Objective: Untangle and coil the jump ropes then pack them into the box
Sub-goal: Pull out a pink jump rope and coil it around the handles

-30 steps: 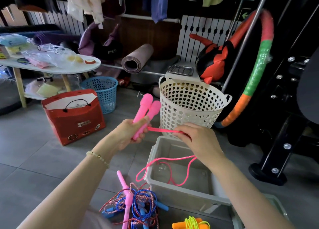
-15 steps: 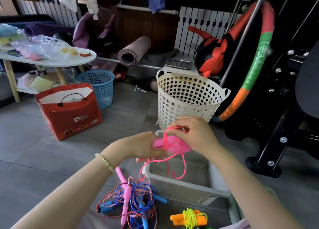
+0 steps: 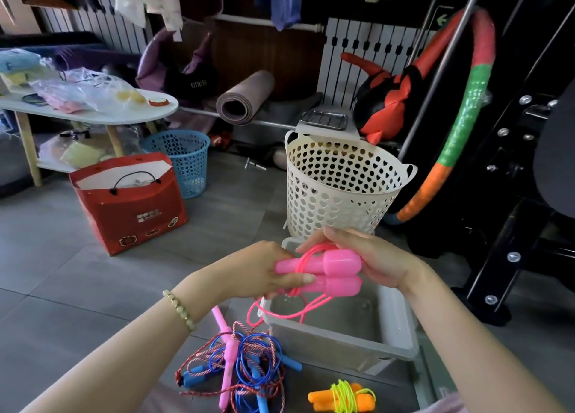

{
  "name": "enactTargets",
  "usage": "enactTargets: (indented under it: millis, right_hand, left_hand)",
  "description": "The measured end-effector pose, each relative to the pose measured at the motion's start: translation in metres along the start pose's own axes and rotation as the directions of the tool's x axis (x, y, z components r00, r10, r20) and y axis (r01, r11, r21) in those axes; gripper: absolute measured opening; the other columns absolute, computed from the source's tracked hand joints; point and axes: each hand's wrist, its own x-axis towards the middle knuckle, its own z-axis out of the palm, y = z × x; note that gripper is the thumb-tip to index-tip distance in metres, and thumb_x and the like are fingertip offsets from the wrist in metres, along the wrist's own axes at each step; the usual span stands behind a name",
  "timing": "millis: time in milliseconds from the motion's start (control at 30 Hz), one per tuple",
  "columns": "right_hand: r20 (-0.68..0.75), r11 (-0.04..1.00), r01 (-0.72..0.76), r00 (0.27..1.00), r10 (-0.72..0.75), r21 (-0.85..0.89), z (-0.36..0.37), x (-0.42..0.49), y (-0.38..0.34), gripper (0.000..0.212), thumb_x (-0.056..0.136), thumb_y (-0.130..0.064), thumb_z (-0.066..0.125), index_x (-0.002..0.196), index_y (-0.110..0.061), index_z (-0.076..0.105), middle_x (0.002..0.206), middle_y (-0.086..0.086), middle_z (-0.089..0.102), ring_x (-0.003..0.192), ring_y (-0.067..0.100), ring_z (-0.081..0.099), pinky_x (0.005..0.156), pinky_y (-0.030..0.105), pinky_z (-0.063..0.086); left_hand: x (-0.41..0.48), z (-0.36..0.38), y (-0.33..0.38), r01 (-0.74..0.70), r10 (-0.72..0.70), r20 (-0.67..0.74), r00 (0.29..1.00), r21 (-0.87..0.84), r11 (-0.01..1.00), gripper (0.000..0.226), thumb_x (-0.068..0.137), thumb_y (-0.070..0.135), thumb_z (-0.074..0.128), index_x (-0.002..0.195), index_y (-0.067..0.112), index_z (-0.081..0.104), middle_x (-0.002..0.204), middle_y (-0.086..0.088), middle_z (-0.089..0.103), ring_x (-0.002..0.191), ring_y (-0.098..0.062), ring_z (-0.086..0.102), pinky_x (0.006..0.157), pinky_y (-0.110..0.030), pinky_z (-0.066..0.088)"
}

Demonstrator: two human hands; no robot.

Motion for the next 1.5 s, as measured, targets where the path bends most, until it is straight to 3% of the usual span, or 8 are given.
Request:
enactTargets:
  millis: [433, 600, 767, 1000, 1133, 1233, 1400, 1500]
  right_hand:
    - [0.009, 0.99, 0.111, 0.994, -0.112, 0.09, 0.02, -0.012, 0.008, 0.08, 0.068, -0.061, 0.071, 0.131, -0.02, 0.044, 0.127, 0.013, 0.056, 0.113, 0.021, 0.053, 0.096, 0.038, 0.048]
    - [-0.028, 0.951, 0.1, 0.993, -0.113, -0.294, 0.042, -0.004, 0.006, 0.047, 0.08, -0.008, 0.072, 0.112, -0.029, 0.045, 0.086, -0.042, 0.058, 0.084, -0.02, 0.052, 0.074, 0.003, 0.039]
    - [-0.278, 0.82, 0.085, 0.917, -0.287, -0.567, 0.041, 0.006, 0.018, 0.002, 0.09, -0.021, 0.062, 0.091, -0.02, 0.061, 0.071, -0.01, 0.053, 0.061, 0.002, 0.046, 0.061, 0.021, 0.039]
    - [-0.38, 0.415, -0.232, 0.867, -0.321, -0.88, 0.041, 0.012, 0.018, 0.023, 0.098, -0.027, 0.045, 0.096, -0.011, 0.062, 0.086, 0.0, 0.059, 0.078, 0.019, 0.054, 0.069, 0.033, 0.039]
    - [-0.442, 0.936, -0.15, 0.897, -0.007, -0.319, 0.047, 0.013, 0.019, 0.021, 0.1, -0.013, 0.041, 0.1, -0.006, 0.061, 0.063, -0.003, 0.059, 0.062, 0.017, 0.059, 0.064, 0.028, 0.048]
    - [-0.4, 0.942, -0.076, 0.892, 0.211, 0.328, 0.047, 0.015, 0.018, 0.017, 0.1, -0.008, 0.037, 0.097, -0.008, 0.054, 0.055, -0.006, 0.045, 0.045, 0.007, 0.044, 0.051, 0.021, 0.045]
    - [-0.495, 0.65, -0.262, 0.845, -0.202, -0.713, 0.043, 0.016, 0.026, 0.013, 0.097, -0.028, 0.047, 0.089, -0.019, 0.047, 0.06, -0.011, 0.043, 0.058, 0.012, 0.044, 0.056, 0.03, 0.03]
    - [-0.573, 0.837, -0.166, 0.795, -0.199, -0.521, 0.038, 0.017, 0.027, 0.019, 0.094, -0.024, 0.053, 0.077, -0.017, 0.055, 0.06, -0.007, 0.052, 0.052, 0.004, 0.043, 0.06, 0.029, 0.037]
  left_hand:
    - [-0.01, -0.01, 0.006, 0.056, -0.008, 0.105, 0.994, -0.465, 0.884, 0.058, 0.091, 0.052, 0.027, 0.057, 0.022, 0.064, 0.041, 0.006, 0.043, 0.032, -0.009, 0.035, 0.036, -0.018, 0.032]
    - [-0.01, -0.009, 0.005, 0.094, -0.028, 0.123, 0.992, -0.565, 0.82, 0.053, 0.084, 0.058, 0.029, 0.066, 0.015, 0.055, 0.042, 0.004, 0.04, 0.031, -0.008, 0.031, 0.034, -0.017, 0.027]
    - [0.0, -0.012, -0.003, 0.107, -0.175, -0.071, 0.982, -0.557, 0.823, 0.062, 0.077, 0.063, 0.041, 0.076, 0.003, 0.055, 0.044, 0.003, 0.045, 0.033, -0.009, 0.033, 0.034, -0.016, 0.028]
    - [0.017, -0.003, -0.009, 0.082, -0.32, -0.321, 0.891, -0.58, 0.811, 0.057, 0.089, 0.059, 0.046, 0.068, 0.007, 0.058, 0.047, -0.002, 0.049, 0.034, -0.012, 0.039, 0.035, -0.018, 0.032]
    - [0.022, -0.002, -0.011, 0.065, -0.384, -0.388, 0.838, -0.627, 0.776, 0.06, 0.089, 0.06, 0.046, 0.056, 0.009, 0.05, 0.046, -0.002, 0.047, 0.033, -0.012, 0.038, 0.034, -0.017, 0.031]
    - [0.026, 0.0, -0.013, 0.062, -0.421, -0.414, 0.807, -0.65, 0.757, 0.061, 0.088, 0.061, 0.047, 0.054, 0.01, 0.05, 0.047, -0.004, 0.048, 0.033, -0.013, 0.039, 0.034, -0.018, 0.031]
    - [0.032, 0.005, -0.014, 0.065, -0.451, -0.435, 0.779, -0.66, 0.749, 0.061, 0.086, 0.063, 0.049, 0.053, 0.012, 0.05, 0.048, -0.005, 0.049, 0.034, -0.013, 0.04, 0.036, -0.018, 0.033]
    - [0.032, 0.0, -0.015, 0.04, -0.489, -0.46, 0.741, -0.697, 0.716, 0.06, 0.086, 0.062, 0.049, 0.053, 0.012, 0.051, 0.046, -0.002, 0.048, 0.033, -0.011, 0.039, 0.034, -0.016, 0.031]
